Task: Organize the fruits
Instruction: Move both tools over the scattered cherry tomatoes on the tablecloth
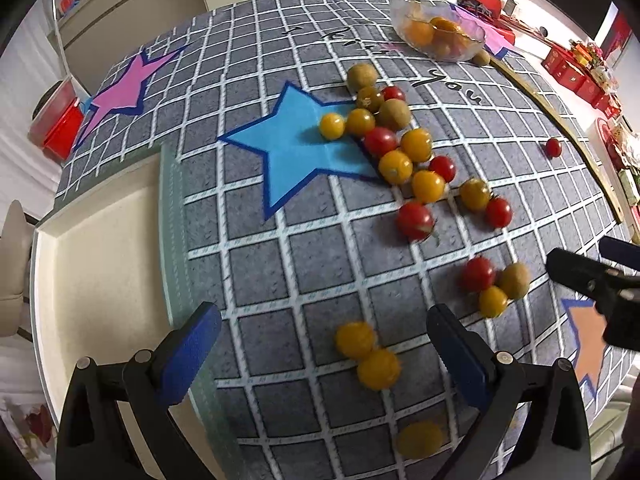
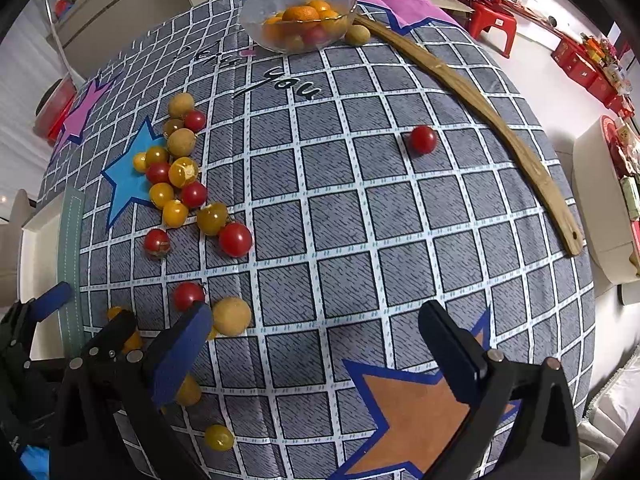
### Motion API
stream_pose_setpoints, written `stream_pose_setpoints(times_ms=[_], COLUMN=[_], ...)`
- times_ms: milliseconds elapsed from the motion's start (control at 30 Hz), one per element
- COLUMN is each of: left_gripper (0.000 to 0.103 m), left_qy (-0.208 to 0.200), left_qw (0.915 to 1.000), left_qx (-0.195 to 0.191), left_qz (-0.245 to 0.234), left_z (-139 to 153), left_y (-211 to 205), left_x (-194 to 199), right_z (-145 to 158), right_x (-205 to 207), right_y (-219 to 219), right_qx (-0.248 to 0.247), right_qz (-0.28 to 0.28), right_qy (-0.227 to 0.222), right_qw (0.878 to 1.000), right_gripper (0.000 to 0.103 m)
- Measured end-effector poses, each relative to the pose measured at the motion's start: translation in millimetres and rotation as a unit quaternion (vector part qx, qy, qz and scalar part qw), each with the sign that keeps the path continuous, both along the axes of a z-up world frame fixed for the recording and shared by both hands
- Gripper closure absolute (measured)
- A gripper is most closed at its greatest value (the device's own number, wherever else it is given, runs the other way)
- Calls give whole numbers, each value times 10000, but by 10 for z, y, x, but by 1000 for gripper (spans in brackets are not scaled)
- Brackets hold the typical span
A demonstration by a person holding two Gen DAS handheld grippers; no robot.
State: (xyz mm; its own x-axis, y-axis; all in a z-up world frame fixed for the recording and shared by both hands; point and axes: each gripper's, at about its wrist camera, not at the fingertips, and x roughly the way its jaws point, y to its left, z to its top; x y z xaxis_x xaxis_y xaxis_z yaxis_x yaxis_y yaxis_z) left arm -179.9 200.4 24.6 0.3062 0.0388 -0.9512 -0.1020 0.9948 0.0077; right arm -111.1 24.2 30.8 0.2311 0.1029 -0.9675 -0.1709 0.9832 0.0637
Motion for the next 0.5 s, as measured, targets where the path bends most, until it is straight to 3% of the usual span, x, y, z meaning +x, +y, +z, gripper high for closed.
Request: stream_pose_setpoints(times_ms=[500], left_gripper=[0], left_qy=[292], left_qw=[9993], left_qx=[-157], left_qz=[143], left_z=[-83], left_y=[-36], left_x=[120], right_z=[-14], right_x=[79], right_y=[11], right_qx=[49], right_qz=[16], right_qy=[70], right_qw=[10000], right_gripper=[0])
